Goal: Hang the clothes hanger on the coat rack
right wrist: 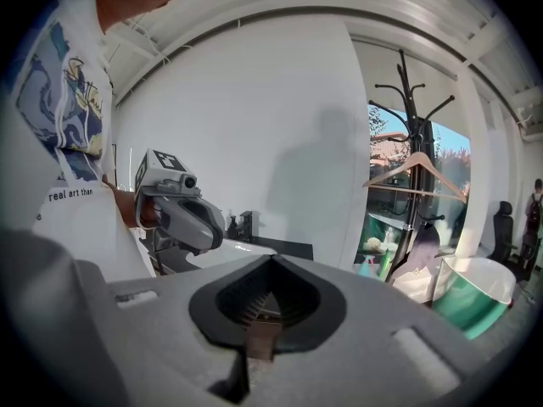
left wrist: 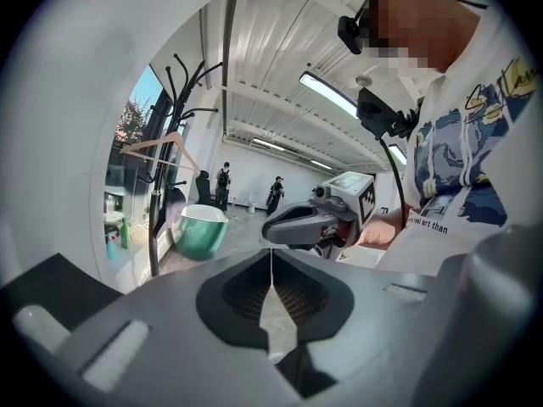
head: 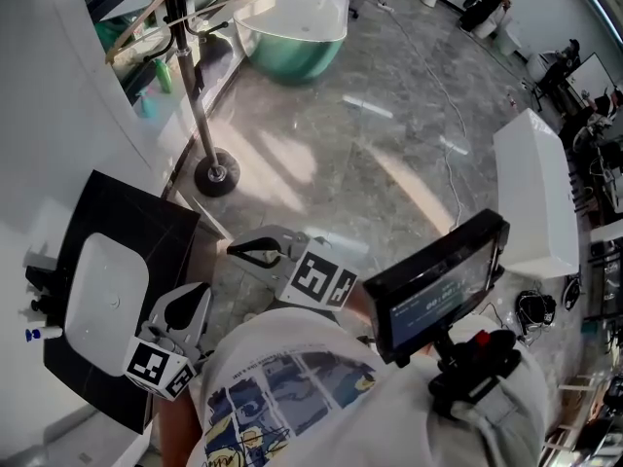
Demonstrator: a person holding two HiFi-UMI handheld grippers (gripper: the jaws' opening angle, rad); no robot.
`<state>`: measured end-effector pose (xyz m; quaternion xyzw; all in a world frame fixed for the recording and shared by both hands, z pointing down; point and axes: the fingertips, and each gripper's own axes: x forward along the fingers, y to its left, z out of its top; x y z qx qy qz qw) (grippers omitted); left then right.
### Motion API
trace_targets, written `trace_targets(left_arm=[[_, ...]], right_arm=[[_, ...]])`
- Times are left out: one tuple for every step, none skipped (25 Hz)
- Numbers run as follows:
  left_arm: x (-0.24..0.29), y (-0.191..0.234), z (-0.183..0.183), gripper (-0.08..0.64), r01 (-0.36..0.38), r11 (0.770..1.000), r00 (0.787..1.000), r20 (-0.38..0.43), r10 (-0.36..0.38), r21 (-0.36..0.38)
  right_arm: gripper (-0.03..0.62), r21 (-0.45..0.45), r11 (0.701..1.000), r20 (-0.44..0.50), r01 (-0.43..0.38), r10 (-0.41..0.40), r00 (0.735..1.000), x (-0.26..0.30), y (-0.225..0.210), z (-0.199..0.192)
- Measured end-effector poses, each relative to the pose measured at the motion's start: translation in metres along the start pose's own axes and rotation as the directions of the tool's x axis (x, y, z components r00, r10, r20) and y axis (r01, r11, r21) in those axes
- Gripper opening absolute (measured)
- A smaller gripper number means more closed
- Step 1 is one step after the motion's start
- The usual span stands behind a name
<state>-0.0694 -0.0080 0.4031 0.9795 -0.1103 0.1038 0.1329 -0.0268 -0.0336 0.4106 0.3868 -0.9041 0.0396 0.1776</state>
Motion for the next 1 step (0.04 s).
trace_targets(left_arm=[[0.0018, 0.0004, 0.0001, 0.009, 0.0, 1.0, 1.0, 0.0, 0.0, 0.0]], right_arm=[[0.002, -0.001, 1.0, -0.001, 0.001, -0.001, 1.0, -0.0007, -0.0018, -0.0011]])
